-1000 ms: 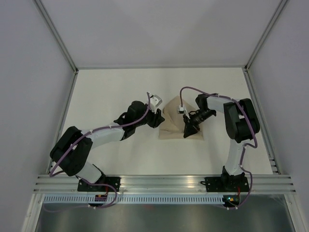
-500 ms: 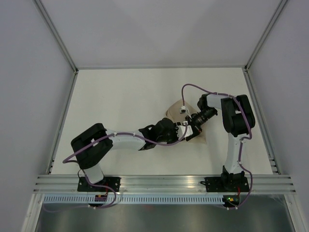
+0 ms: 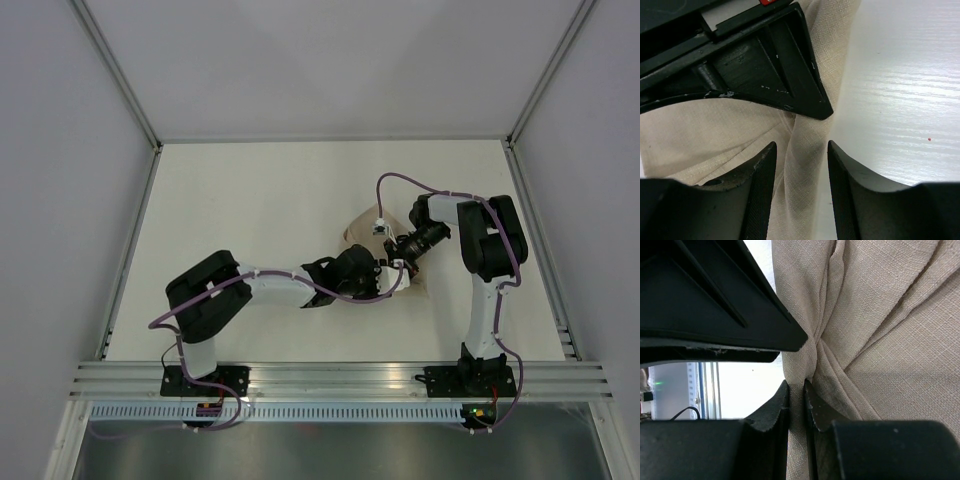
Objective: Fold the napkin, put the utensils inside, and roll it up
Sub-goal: Roll the napkin at the center of the board.
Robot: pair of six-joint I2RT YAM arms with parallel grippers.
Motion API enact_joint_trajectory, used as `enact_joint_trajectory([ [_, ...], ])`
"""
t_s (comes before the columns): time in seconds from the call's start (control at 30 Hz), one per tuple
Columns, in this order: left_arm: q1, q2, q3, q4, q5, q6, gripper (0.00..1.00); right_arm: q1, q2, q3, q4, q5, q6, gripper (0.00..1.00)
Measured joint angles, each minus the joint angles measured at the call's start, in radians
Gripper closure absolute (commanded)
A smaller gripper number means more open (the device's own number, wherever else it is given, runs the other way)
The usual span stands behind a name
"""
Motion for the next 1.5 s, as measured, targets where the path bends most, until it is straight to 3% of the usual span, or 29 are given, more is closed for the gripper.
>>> enact_joint_trajectory([
  [0.4, 0.000, 0.086, 0.051, -0.014, 0.031, 0.010, 0.53, -0.003, 0.010, 0.003, -0.008, -0.007, 0.014, 0.96],
  [0.53, 0.000, 0.104, 0.080, -0.044, 0.040, 0.013, 0.84, -0.003, 0.010, 0.004, -0.008, -0.006, 0.017, 0.94],
  [0.67, 0.000, 0.119, 0.131, -0.121, 0.059, 0.026, 0.98, -0.007, 0.009, 0.009, -0.002, 0.008, 0.043, 0.74],
  [0.7, 0.001, 0.122, 0.143, -0.137, 0.064, 0.026, 0.98, -0.009, 0.007, 0.011, 0.001, 0.011, 0.058, 0.63],
  [0.77, 0.006, 0.129, 0.168, -0.170, 0.077, 0.021, 0.98, -0.013, -0.006, 0.010, 0.012, 0.011, 0.108, 0.49],
  [0.87, 0.017, 0.148, 0.203, -0.192, 0.091, -0.005, 0.98, -0.019, -0.058, 0.008, 0.090, 0.039, 0.185, 0.40],
  [1.23, 0.081, 0.219, 0.338, -0.317, 0.248, -0.108, 0.98, -0.182, -0.289, -0.084, 0.575, 0.176, 0.531, 0.37],
  [1.5, 0.148, 0.306, 0.497, -0.492, 0.417, -0.180, 0.98, -0.337, -0.485, -0.247, 0.697, 0.196, 0.593, 0.37],
])
